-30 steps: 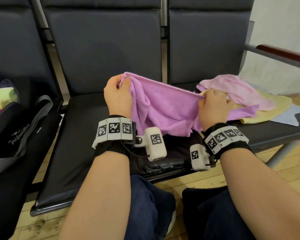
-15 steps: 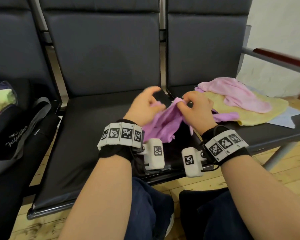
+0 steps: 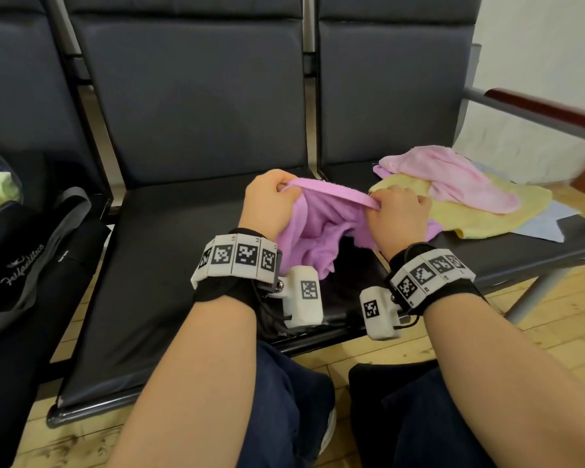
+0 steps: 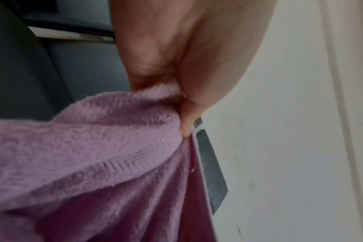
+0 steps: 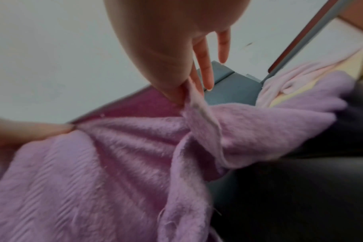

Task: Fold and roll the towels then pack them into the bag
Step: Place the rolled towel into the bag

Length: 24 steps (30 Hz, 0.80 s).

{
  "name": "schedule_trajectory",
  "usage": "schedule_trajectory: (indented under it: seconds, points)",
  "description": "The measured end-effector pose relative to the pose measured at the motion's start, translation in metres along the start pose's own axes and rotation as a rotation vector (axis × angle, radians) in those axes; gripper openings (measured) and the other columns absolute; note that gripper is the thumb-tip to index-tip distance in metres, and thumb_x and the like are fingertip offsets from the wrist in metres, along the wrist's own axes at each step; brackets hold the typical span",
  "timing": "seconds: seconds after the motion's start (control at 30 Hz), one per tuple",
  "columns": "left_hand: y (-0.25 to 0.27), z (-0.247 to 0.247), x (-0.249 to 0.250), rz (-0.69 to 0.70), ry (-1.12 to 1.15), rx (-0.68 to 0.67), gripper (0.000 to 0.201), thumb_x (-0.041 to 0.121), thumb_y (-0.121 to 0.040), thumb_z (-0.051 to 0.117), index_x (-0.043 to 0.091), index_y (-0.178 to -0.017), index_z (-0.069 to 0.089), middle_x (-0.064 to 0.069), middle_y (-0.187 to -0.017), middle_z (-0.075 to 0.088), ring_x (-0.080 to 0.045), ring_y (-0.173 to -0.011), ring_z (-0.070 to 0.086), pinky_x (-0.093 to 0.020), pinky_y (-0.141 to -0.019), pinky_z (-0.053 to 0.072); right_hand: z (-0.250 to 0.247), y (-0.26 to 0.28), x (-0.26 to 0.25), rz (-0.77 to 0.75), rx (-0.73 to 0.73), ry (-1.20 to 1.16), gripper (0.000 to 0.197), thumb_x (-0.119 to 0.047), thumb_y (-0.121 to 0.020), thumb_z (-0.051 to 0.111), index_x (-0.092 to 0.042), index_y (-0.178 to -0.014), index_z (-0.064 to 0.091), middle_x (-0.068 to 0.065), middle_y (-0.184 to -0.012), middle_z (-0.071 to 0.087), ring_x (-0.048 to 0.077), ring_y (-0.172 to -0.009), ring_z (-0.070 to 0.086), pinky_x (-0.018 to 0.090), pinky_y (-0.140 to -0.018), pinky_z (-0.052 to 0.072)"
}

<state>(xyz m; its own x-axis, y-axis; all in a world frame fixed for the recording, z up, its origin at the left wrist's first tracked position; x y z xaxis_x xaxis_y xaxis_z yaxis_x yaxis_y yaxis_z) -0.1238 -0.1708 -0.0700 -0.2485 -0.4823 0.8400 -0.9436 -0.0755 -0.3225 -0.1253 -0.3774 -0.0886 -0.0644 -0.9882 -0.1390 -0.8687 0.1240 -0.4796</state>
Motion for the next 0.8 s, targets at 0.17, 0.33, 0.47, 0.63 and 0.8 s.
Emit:
schedule_trajectory:
  seconds: [0.17,0.33,0.47,0.63,0.8]
  points:
    - [-0.004,-0.024,-0.021,-0.101,-0.002,0.218,0.024,0.005,-0.091,0.05,0.004,-0.107,0.067,-0.012,-0.109,0.066,-0.024,-0.104,0.059,-0.021,-0.084,0.039,0.007,0.0,0.007,-0.03,-0.05,-0.176,0.021,-0.014,-0.09,0.049,-0.016,-0.087,0.07,0.003,-0.077,0.063,0.029,-0.083,0.059,0.034,-0.076,0.03]
    - [-0.006,-0.04,-0.041,-0.188,0.03,0.338,0.026,0.005,-0.093,0.046,0.003,-0.111,0.065,-0.012,-0.113,0.065,-0.023,-0.106,0.058,-0.015,-0.078,0.036,-0.001,0.005,-0.002,-0.121,-0.081,-0.639,0.015,-0.007,-0.088,0.056,-0.011,-0.095,0.069,0.007,-0.075,0.068,0.021,-0.072,0.061,0.032,-0.068,0.046]
    - [-0.008,-0.037,-0.047,-0.24,0.079,0.296,0.027,0.009,-0.092,0.051,0.005,-0.116,0.064,-0.009,-0.112,0.065,-0.022,-0.104,0.06,-0.017,-0.081,0.04,-0.007,0.009,-0.012,-0.147,-0.16,-0.833,0.01,-0.004,-0.087,0.062,-0.009,-0.095,0.063,0.007,-0.063,0.061,0.014,-0.059,0.055,0.021,-0.06,0.044]
    - [-0.005,-0.023,-0.04,-0.334,0.4,0.135,0.045,0.003,-0.088,0.061,0.014,-0.13,0.05,-0.002,-0.121,0.059,-0.016,-0.109,0.058,-0.032,-0.099,0.047,-0.005,0.011,-0.023,-0.134,-0.222,-0.928,0.013,-0.019,-0.093,0.059,-0.008,-0.092,0.066,0.005,-0.081,0.065,0.004,-0.071,0.056,0.01,-0.064,0.042]
    - [-0.003,-0.011,-0.02,-0.281,0.486,-0.007,0.051,-0.01,-0.087,0.051,0.015,-0.131,0.049,-0.002,-0.123,0.055,-0.016,-0.116,0.052,-0.027,-0.093,0.046,-0.01,0.011,-0.032,-0.011,-0.236,-1.181,0.023,-0.013,-0.096,0.051,-0.018,-0.115,0.063,-0.009,-0.096,0.064,0.007,-0.09,0.061,0.022,-0.083,0.051]
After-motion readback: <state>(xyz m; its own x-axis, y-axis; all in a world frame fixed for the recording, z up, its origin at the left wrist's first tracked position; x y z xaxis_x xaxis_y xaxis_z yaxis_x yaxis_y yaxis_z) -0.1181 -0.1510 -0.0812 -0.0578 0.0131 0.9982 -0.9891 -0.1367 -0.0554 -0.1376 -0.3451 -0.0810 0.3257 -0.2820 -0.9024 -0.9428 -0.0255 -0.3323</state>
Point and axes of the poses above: each hand's wrist, its own y-axis away from the middle knuckle, its own z-axis out of the palm, x = y × z, the point moved 6 cm from there along -y, towards the middle knuckle
